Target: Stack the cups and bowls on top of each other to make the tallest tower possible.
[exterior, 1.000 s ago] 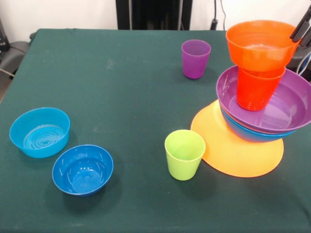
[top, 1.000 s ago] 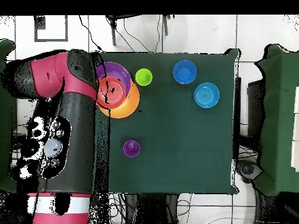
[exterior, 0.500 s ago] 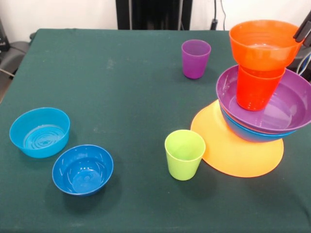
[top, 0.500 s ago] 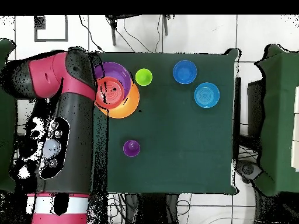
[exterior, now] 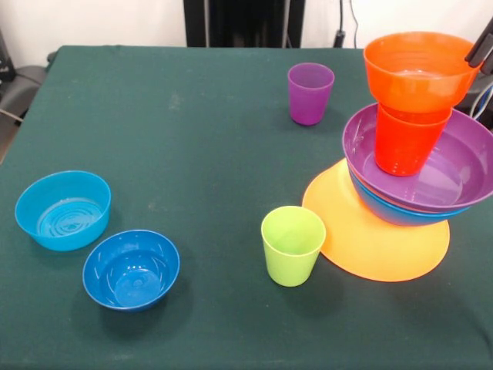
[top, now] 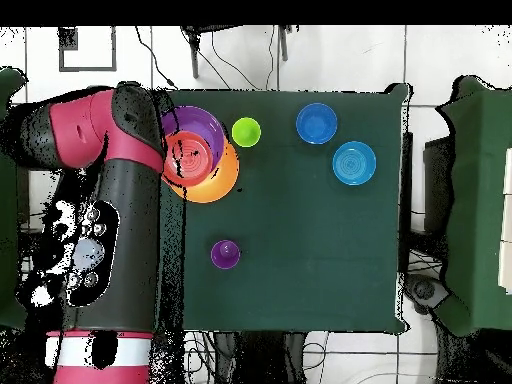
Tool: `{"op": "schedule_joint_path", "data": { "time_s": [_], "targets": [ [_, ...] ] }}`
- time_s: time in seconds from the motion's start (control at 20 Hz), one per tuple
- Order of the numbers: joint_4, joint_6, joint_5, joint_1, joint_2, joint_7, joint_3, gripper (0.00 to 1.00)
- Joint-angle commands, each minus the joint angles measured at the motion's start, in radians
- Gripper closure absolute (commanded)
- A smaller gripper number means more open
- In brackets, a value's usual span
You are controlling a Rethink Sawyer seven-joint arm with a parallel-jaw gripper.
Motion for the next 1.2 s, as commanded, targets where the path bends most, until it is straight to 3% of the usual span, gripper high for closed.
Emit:
{"op": "schedule_joint_path", "data": {
  "time_s": [0.05,0.1,0.15,0.95,1.2],
  "targets": [
    [0.08,-0.044,0.005,0.002,0.05,0.07,0.112,1.0],
    [0.08,-0.045,0.005,0.002,0.049,0.068,0.113,1.0],
    [0.079,-0.043,0.005,0.001,0.05,0.067,0.113,0.0],
    [0.075,-0.045,0.007,-0.006,0.051,0.057,0.12,0.0],
    [0.097,-0.04,0.022,-0.012,0.014,0.045,0.13,0.0]
  ]
}}
